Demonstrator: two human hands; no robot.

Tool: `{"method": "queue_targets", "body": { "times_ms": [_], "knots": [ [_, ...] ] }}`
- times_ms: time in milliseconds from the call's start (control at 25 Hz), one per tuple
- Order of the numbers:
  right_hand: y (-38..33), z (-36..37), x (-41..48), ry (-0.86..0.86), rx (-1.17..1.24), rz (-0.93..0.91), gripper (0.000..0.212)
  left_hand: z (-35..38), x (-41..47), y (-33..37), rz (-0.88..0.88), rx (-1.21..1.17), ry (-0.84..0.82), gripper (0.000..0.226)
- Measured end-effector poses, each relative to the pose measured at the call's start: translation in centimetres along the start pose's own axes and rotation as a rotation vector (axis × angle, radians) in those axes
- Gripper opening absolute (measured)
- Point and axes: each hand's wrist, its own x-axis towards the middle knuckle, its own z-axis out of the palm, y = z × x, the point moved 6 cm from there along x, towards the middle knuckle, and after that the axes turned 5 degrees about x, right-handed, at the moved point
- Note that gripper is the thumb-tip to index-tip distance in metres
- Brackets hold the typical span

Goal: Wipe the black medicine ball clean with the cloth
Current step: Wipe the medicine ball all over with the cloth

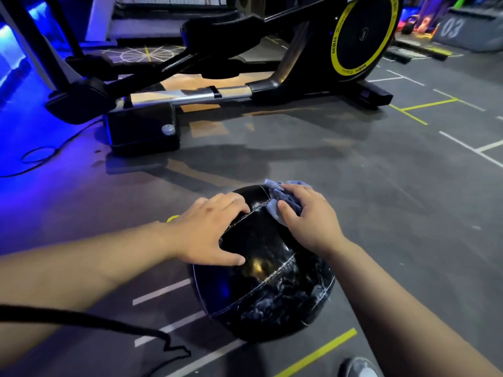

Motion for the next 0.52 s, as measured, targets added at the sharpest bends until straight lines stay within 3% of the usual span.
{"method": "queue_targets", "body": {
  "times_ms": [160, 320, 400, 440, 520],
  "knots": [
    [-5.3, 1.6, -2.7, 0.212, -0.226, -0.2, 0.029, 0.4, -1.0, -1.4, -0.011, 0.016, 0.017, 0.086],
    [-9.1, 5.4, -6.9, -0.029, -0.307, -0.559, 0.039, 0.9, -1.4, -2.1, -0.029, -0.027, 0.027, 0.089],
    [-7.3, 3.5, -5.4, -0.023, -0.262, -0.66, 0.035, 1.4, -0.9, -2.2, -0.016, -0.03, -0.022, 0.091],
    [-5.4, 1.9, -4.0, 0.014, -0.19, -0.547, 0.032, 1.4, -0.5, -2.1, -0.007, -0.037, -0.046, 0.091],
    [0.4, -1.9, -1.7, 0.164, 0.004, -0.033, 0.032, 1.1, 0.6, -1.5, 0.017, -0.06, -0.043, 0.086]
  ]
}}
